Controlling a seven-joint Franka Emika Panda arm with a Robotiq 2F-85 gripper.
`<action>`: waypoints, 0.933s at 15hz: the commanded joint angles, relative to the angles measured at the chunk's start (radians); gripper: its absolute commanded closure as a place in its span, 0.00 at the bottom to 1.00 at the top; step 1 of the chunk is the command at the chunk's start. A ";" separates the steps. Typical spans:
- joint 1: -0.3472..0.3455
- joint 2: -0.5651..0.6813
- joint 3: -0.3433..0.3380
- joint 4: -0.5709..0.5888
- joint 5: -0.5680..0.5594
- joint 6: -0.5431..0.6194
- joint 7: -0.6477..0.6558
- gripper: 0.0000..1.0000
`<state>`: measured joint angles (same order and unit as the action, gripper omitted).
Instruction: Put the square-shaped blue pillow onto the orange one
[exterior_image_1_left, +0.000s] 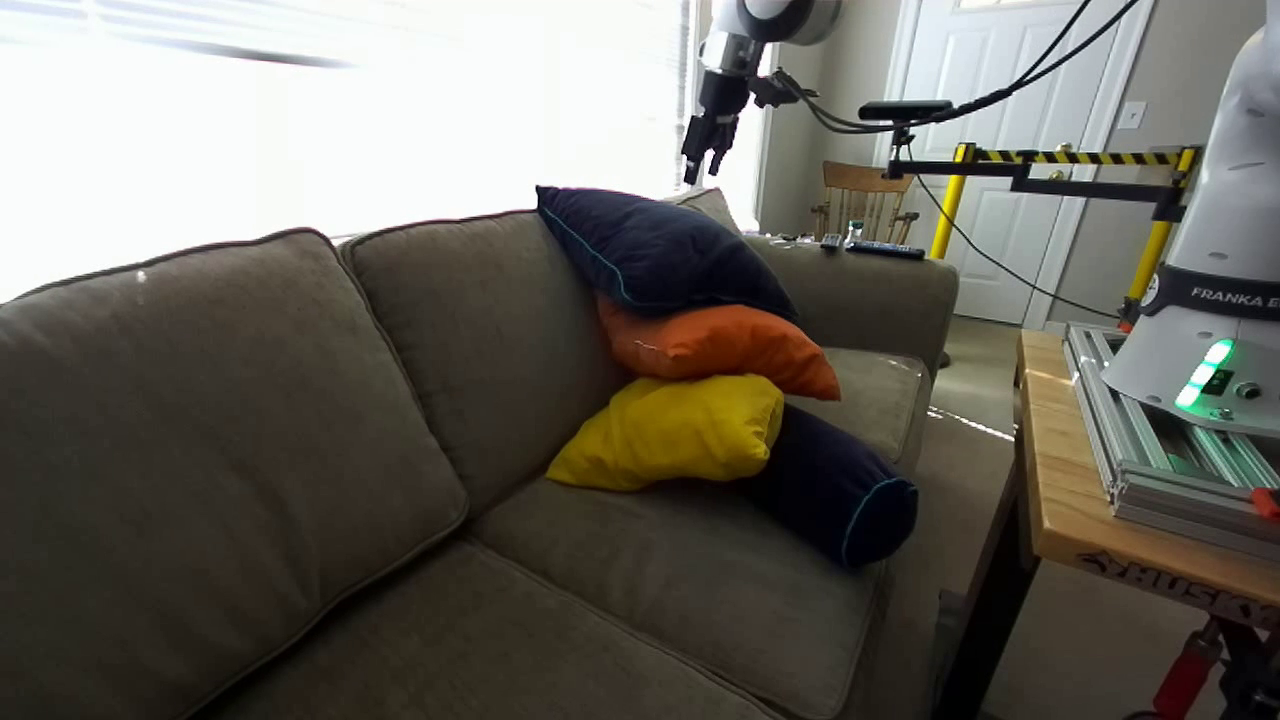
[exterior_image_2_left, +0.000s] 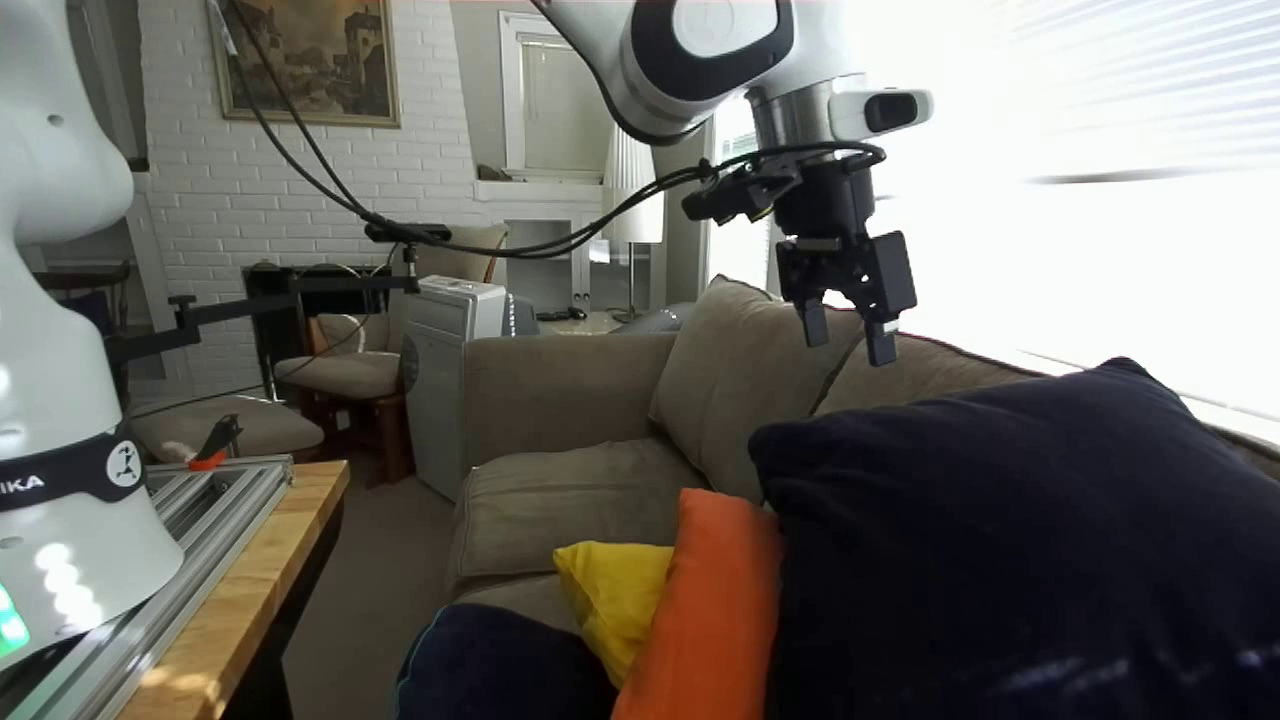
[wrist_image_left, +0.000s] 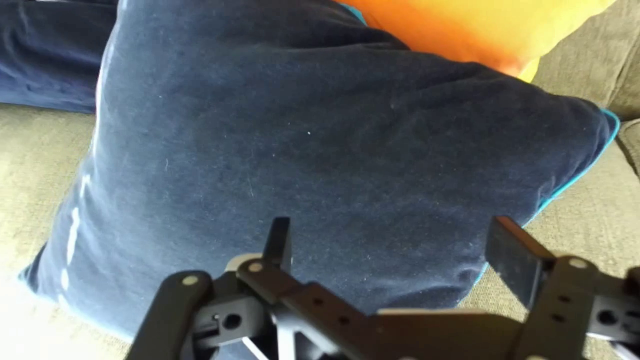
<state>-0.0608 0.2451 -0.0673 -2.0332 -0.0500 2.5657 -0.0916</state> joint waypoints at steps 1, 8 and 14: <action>-0.074 -0.049 0.057 -0.081 0.187 -0.012 -0.165 0.00; -0.077 -0.100 0.018 -0.125 0.196 -0.080 -0.147 0.00; -0.074 -0.077 0.001 -0.106 0.174 -0.064 -0.145 0.00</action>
<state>-0.1350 0.1683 -0.0667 -2.1403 0.1258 2.5042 -0.2385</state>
